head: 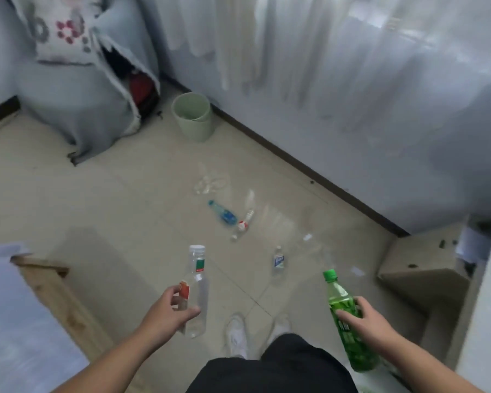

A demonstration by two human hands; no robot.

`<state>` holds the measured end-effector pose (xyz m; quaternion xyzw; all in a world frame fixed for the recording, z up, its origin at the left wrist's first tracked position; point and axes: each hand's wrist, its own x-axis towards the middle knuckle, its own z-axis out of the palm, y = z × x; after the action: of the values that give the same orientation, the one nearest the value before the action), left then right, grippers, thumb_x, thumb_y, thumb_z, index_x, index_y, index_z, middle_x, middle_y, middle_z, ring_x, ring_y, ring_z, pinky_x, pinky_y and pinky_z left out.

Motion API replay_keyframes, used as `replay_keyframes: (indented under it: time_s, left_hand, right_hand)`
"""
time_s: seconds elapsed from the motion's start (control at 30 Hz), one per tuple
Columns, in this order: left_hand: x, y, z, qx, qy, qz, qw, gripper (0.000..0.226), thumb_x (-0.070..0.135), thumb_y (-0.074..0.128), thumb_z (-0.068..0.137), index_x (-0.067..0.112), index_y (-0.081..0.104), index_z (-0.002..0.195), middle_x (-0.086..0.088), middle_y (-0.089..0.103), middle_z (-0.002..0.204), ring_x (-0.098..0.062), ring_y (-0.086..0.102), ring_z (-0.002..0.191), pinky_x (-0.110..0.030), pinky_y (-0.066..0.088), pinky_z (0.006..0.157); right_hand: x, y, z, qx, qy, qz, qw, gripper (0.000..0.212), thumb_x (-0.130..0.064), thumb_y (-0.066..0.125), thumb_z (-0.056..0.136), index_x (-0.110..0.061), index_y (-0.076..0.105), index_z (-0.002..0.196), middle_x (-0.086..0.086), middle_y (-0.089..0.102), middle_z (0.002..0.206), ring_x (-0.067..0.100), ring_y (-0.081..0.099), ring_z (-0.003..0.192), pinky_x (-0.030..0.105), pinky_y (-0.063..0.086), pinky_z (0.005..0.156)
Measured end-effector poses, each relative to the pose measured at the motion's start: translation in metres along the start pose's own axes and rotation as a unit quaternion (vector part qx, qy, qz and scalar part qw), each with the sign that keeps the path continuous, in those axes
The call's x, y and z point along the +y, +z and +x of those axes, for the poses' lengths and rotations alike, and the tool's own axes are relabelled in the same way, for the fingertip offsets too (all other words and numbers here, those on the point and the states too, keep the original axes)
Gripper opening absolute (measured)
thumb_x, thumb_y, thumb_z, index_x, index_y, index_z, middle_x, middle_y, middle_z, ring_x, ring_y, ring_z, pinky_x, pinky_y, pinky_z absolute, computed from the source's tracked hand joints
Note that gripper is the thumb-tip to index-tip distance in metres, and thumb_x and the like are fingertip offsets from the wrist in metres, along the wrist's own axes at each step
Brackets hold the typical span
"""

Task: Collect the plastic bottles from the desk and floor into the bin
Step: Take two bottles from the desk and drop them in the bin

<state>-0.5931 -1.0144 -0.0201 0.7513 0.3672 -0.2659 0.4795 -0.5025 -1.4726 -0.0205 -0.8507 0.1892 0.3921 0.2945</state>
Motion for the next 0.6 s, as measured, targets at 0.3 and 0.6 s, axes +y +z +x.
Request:
replay_keyframes:
  time_s: [0.3, 0.6]
  left_hand:
    - [-0.027, -0.029, 0.0, 0.089, -0.086, -0.096, 0.988, 0.061, 0.039, 0.083, 0.079, 0.029, 0.05, 0.13, -0.001, 0.062, 0.118, -0.019, 0.066, 0.088, -0.026, 0.052, 0.059]
    - [-0.041, -0.069, -0.004, 0.177, -0.142, -0.15, 0.962, 0.083, 0.041, 0.077, 0.086, 0.023, 0.034, 0.155, -0.006, 0.051, 0.15, -0.025, 0.057, 0.125, -0.038, 0.056, 0.089]
  right_hand:
    - [-0.109, 0.0, 0.079, -0.106, -0.017, -0.167, 0.98, 0.071, -0.059, 0.071, 0.083, -0.022, 0.046, 0.138, -0.003, 0.06, 0.108, 0.013, 0.061, 0.088, 0.031, 0.045, 0.072]
    - [-0.354, 0.02, 0.128, -0.138, -0.17, -0.272, 0.937, 0.075, -0.06, 0.068, 0.085, -0.019, 0.045, 0.143, 0.003, 0.056, 0.112, 0.024, 0.057, 0.097, 0.03, 0.043, 0.083]
